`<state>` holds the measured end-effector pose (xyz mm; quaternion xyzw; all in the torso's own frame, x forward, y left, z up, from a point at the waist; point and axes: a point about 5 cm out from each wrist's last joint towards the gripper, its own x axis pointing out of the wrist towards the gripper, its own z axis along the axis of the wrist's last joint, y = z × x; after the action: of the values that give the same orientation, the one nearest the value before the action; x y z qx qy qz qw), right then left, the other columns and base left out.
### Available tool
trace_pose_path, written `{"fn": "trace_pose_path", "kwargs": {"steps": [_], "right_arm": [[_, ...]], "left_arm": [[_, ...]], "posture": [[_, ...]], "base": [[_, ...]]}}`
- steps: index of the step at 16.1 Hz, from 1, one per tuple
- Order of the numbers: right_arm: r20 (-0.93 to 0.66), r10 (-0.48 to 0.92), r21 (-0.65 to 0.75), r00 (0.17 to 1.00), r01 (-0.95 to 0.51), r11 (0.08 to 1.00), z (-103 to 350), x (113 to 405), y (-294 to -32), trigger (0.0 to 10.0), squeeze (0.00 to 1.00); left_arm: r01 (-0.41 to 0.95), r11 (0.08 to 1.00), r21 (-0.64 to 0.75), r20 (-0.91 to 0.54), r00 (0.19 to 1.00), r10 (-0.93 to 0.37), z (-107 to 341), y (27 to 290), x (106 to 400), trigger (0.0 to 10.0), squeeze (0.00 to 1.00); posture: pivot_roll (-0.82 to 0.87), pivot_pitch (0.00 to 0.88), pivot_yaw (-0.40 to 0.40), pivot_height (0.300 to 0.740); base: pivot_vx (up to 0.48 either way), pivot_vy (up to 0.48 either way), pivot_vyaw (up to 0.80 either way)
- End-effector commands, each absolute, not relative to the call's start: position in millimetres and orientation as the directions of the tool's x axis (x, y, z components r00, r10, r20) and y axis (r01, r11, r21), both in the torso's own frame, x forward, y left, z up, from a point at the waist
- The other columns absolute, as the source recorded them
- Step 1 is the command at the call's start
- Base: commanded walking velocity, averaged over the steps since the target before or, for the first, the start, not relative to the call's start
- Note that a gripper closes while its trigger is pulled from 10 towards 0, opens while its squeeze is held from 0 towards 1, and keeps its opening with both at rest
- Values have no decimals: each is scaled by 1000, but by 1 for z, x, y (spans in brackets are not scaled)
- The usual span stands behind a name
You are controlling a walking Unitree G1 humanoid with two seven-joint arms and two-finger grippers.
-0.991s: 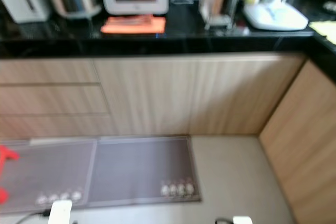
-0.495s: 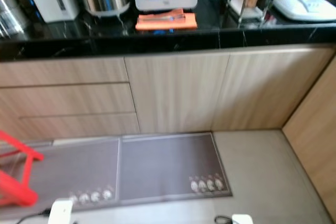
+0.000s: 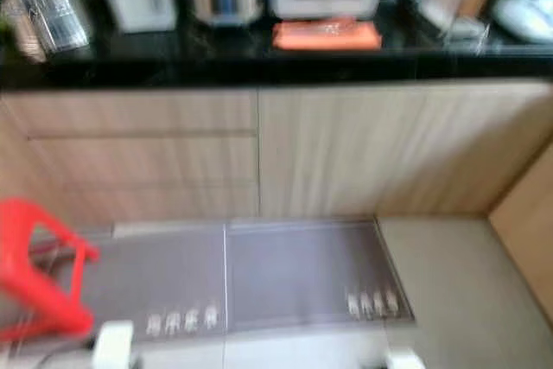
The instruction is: Kitchen organization
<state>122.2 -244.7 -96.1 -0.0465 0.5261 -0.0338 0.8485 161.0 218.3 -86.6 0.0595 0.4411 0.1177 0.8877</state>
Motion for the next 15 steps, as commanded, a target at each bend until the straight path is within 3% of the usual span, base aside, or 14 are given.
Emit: {"fn": "trace_pose_path", "kwargs": {"steps": [1,6,11,15], "right_arm": [[-896,-122,-130,427,9,991,-97,115,-251,10000,0],[-901,-114,-121,419,9,993,-98,114,-248,10000,0],[-899,-114,-116,423,21,993,-98,115,-246,10000,0],[-895,-117,-99,430,63,993,-98,114,-246,10000,0]], "left_arm": [[-155,967,205,-757,601,257,-84,214,168,10000,0],[-148,967,209,-755,604,255,-84,217,168,10000,0],[-102,973,206,-752,620,224,-82,215,172,10000,0],[-125,972,201,-742,629,234,-80,218,174,10000,0]], "posture": [[-177,0,10,740],[-184,0,32,740],[-188,0,44,740],[-183,0,41,740]], "base": [[0,480,0],[0,440,0],[0,0,0],[128,0,570]]}}
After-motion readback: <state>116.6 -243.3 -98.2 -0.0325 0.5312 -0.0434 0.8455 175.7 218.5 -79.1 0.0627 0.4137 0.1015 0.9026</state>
